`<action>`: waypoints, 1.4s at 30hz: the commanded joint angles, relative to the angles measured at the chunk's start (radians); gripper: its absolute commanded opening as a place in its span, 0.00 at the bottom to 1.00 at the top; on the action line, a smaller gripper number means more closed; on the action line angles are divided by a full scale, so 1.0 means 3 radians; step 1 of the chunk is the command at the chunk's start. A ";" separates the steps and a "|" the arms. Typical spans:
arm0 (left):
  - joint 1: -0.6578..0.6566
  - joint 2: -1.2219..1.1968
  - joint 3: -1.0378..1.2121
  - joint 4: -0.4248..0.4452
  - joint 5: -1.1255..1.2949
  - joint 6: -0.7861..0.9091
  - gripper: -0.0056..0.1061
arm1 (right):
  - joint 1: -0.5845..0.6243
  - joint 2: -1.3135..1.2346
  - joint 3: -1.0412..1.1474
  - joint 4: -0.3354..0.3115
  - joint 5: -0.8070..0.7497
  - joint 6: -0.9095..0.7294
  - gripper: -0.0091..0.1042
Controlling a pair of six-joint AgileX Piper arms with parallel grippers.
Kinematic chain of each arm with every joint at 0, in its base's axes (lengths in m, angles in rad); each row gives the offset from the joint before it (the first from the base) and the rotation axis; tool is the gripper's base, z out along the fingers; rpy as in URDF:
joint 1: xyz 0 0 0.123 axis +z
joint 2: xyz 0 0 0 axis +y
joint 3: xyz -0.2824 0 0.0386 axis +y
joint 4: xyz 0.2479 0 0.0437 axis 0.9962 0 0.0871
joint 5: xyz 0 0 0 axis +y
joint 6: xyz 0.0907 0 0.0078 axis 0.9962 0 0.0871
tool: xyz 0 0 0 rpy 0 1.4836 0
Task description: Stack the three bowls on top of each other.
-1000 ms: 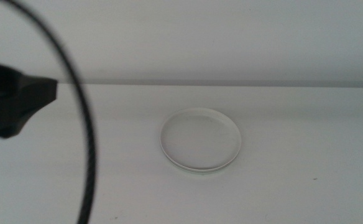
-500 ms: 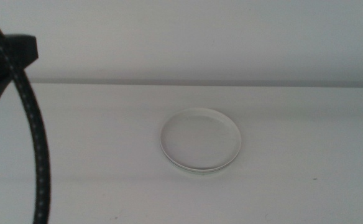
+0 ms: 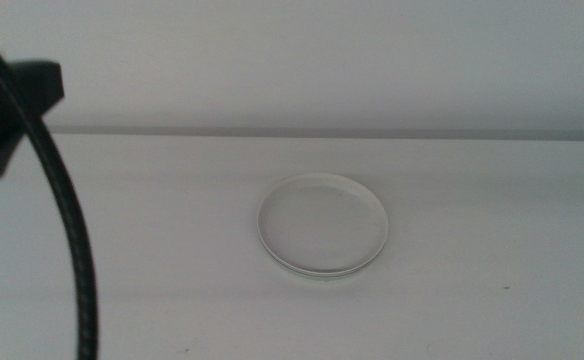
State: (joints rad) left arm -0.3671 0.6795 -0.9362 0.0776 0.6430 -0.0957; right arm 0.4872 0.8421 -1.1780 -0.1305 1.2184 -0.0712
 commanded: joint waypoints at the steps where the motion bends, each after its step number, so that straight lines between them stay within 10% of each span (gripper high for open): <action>1: 0.0068 -0.0078 0.0197 -0.0010 -0.0192 -0.0023 0.89 | 0.0003 -0.0102 0.0267 -0.0236 -0.0102 -0.0009 0.84; 14: 0.0871 -0.0868 0.1615 -0.0039 -0.1279 -0.0023 0.89 | -0.0181 -0.0471 0.2046 -0.0032 -0.3415 -0.0009 0.84; 18: 0.0970 -0.1214 0.2092 -0.0182 -0.1458 -0.0023 0.89 | -0.0605 -0.0671 0.2566 0.0555 -0.3519 -0.0009 0.84; 23: 0.0994 -0.1630 0.2607 -0.0222 -0.1458 -0.0023 0.89 | -0.1027 -0.1293 0.3166 0.0148 -0.3525 -0.0009 0.84; 42: 0.1000 -0.2389 0.3251 -0.0133 -0.1395 -0.0023 0.89 | -0.1823 -0.2894 0.4056 0.0630 -0.3661 -0.0009 0.84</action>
State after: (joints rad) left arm -0.0690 0.0050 -0.0031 0.0306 0.2234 -0.0957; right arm -0.0518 0.0036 -0.0059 0.0571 0.1425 -0.0712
